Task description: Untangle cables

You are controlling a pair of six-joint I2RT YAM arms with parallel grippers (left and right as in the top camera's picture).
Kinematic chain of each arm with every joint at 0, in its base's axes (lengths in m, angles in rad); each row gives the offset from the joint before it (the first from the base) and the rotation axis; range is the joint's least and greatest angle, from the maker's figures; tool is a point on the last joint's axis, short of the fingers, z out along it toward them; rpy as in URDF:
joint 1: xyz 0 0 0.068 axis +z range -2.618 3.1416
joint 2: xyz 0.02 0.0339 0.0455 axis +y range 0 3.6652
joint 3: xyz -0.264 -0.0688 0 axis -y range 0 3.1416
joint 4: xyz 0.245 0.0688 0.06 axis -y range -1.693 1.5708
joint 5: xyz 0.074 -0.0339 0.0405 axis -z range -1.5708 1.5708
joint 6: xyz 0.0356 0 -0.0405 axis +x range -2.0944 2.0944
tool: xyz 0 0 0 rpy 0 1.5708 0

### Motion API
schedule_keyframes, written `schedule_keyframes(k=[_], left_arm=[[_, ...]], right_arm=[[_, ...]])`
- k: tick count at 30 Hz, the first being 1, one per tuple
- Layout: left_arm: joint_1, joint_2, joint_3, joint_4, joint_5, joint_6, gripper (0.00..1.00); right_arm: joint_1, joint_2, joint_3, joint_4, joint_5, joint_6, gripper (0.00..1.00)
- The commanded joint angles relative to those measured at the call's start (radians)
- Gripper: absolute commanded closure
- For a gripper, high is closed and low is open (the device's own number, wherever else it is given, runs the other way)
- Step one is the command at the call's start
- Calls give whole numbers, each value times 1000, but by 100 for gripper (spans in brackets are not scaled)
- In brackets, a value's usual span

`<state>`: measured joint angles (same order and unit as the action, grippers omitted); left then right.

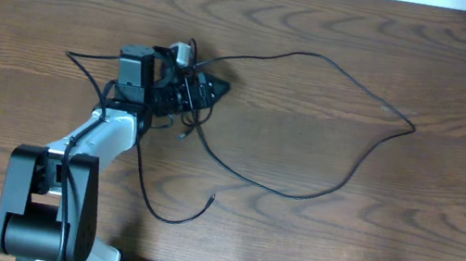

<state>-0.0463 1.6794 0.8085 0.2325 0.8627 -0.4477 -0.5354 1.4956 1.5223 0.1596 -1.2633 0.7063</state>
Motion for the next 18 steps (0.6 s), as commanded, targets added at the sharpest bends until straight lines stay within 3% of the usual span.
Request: schedule_keyframes(k=[1,9,18], left_arm=[[-38,-31,-2,0,200,2,2],[-104,-163,-2,-105,150,9,2],[-177,-492,-2,-401,-113,81,2]], right_arm=[[66,34,11,-48,-26,-97,49],[225,87,10,-132,-22,-224,44],[396,151,10,-380,118,-439,37]])
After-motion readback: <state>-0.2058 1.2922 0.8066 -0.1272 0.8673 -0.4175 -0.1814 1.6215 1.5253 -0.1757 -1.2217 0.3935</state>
